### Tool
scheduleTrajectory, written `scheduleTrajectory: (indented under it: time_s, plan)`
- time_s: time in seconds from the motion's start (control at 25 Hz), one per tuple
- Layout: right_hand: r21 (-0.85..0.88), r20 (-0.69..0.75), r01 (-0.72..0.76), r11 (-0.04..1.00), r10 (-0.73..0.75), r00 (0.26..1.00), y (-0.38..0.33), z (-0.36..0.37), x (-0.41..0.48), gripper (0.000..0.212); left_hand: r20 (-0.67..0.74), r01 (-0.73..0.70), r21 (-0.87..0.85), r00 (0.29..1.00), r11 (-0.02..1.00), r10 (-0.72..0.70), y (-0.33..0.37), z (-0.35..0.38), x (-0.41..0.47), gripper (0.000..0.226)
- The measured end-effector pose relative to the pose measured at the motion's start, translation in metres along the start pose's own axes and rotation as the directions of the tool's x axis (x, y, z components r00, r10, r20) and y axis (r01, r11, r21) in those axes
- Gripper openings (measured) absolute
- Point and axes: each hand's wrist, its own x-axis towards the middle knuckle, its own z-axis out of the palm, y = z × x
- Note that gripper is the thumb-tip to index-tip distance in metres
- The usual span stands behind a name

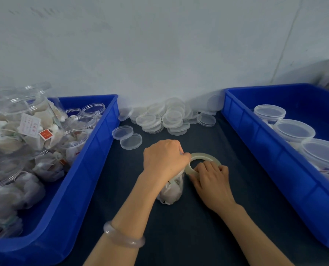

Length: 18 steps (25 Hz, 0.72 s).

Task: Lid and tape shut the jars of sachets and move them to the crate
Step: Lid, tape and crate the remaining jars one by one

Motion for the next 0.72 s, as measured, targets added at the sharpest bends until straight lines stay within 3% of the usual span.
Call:
scheduleTrajectory:
  time_s: [0.2,0.28,0.4,0.44,0.52,0.6,0.72]
  plan:
    - [0.149,0.066,-0.007,0.989,-0.003,0.998,-0.002,-0.011,-0.005,0.024,-0.030,0.019,0.003,0.999,1.000,-0.019,0.004,-0.001,0.002,0.026]
    - [0.412,-0.003,-0.001,0.911,0.002,1.000,-0.007,-0.020,-0.010,0.034,-0.084,0.033,0.006,0.996,0.999,-0.032,0.003,0.000,0.001,0.021]
    - [0.883,0.036,0.021,0.469,-0.113,0.993,-0.024,-0.034,-0.021,0.079,-0.134,0.018,-0.031,0.991,0.999,-0.022,0.000,0.003,-0.001,0.027]
    - [0.938,0.061,0.009,0.348,-0.190,0.980,-0.031,-0.035,-0.024,0.090,-0.148,-0.006,-0.038,0.989,0.999,0.000,-0.001,0.003,-0.001,0.029]
    - [0.976,0.070,-0.011,0.220,-0.263,0.962,-0.048,-0.033,-0.025,0.108,-0.148,-0.064,-0.050,0.987,0.997,0.056,-0.003,0.004,-0.002,0.030]
    - [0.979,0.066,-0.026,0.202,-0.190,0.980,-0.062,-0.027,-0.023,0.121,-0.089,-0.085,-0.082,0.993,0.993,0.078,-0.005,0.003,-0.001,0.033]
    - [0.966,0.043,-0.028,0.258,-0.052,0.998,-0.071,-0.022,-0.018,0.119,-0.057,-0.087,-0.139,0.995,0.986,0.080,-0.009,0.001,0.000,0.040]
